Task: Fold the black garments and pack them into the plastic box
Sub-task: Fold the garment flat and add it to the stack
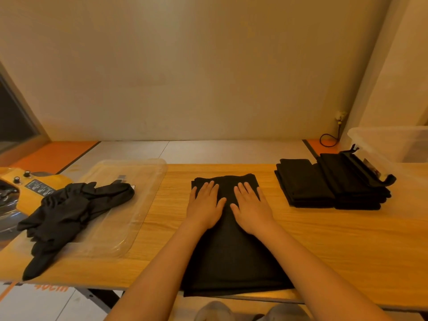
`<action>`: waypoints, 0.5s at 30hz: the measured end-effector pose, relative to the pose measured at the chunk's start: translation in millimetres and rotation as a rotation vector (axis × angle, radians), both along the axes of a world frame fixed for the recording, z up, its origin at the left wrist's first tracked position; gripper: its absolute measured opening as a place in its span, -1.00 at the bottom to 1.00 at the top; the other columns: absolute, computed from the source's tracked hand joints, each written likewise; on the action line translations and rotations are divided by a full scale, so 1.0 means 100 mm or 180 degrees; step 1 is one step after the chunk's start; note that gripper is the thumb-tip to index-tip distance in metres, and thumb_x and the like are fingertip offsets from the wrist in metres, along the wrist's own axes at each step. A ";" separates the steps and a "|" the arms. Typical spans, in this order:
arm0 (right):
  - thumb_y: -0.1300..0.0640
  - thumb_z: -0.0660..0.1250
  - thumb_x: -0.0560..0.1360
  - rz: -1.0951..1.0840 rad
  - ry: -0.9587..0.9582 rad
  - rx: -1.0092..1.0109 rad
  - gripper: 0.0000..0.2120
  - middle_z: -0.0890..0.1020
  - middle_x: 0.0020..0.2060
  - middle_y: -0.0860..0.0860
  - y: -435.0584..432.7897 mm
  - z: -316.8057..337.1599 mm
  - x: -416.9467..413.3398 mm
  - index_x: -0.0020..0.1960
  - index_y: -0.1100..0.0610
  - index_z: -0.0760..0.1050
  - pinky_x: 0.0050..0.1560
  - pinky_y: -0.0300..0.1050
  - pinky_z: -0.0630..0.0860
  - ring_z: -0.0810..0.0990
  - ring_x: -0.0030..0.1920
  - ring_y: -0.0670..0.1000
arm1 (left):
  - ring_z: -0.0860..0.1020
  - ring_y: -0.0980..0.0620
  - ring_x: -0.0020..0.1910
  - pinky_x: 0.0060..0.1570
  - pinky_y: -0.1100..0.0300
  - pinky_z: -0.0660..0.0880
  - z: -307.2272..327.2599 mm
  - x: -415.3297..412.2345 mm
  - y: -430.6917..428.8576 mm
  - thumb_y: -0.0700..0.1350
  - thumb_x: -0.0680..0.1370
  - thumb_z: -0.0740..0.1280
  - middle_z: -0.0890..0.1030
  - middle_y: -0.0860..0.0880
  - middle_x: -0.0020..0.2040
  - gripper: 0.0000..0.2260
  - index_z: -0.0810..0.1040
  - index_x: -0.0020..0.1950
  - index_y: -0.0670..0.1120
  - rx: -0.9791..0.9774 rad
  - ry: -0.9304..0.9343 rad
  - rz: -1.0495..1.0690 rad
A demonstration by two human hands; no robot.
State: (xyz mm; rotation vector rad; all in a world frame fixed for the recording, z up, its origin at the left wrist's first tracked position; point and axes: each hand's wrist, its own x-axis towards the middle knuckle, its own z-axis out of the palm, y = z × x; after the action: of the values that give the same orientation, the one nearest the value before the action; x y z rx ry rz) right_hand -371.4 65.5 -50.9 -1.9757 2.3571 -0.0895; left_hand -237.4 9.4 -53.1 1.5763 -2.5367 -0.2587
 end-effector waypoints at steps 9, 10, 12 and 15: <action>-0.13 -0.11 0.65 -0.0582 -0.0148 0.0073 -0.42 -0.10 0.56 0.03 -0.25 -0.09 -0.16 0.57 0.10 -0.14 0.50 0.06 -0.21 -0.19 0.54 0.02 | -0.27 0.02 0.54 0.43 -0.02 -0.37 -0.16 0.02 -0.23 0.28 0.60 -0.13 -0.18 -0.02 0.58 -0.36 -0.13 0.59 -0.03 -0.0038 -0.0241 0.0367; -0.11 -0.10 0.65 -0.0489 -0.0138 -0.0039 -0.43 -0.10 0.56 0.03 -0.32 -0.06 -0.14 0.57 0.11 -0.14 0.50 0.05 -0.21 -0.19 0.54 0.01 | -0.26 0.01 0.54 0.43 -0.02 -0.37 -0.13 0.00 -0.28 0.26 0.61 -0.12 -0.16 -0.03 0.58 -0.37 -0.10 0.59 -0.03 -0.0107 -0.0178 0.0365; -0.08 -0.10 0.66 -0.0135 -0.0154 -0.0113 -0.44 -0.10 0.56 0.02 -0.49 -0.04 -0.11 0.57 0.12 -0.15 0.50 0.03 -0.23 -0.19 0.54 -0.01 | -0.22 0.02 0.55 0.44 -0.03 -0.34 -0.09 -0.07 -0.39 0.21 0.63 -0.09 -0.12 -0.03 0.59 -0.41 -0.08 0.59 -0.04 -0.0199 -0.0068 0.0260; -0.09 -0.12 0.66 0.0218 -0.0174 0.0131 -0.45 -0.12 0.56 -0.01 -0.72 -0.11 -0.17 0.57 0.09 -0.16 0.51 0.00 -0.20 -0.19 0.54 -0.03 | -0.16 0.07 0.55 0.49 0.02 -0.26 -0.11 -0.12 -0.55 0.16 0.65 -0.07 -0.08 -0.01 0.59 -0.44 -0.08 0.58 -0.05 -0.0025 -0.0082 0.0055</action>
State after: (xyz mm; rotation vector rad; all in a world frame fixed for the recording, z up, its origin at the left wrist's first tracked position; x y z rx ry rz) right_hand -388.5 -6.6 -61.4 -2.0065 2.2374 -0.0897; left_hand -249.3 -45.8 -64.5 1.6080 -2.5389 -0.2275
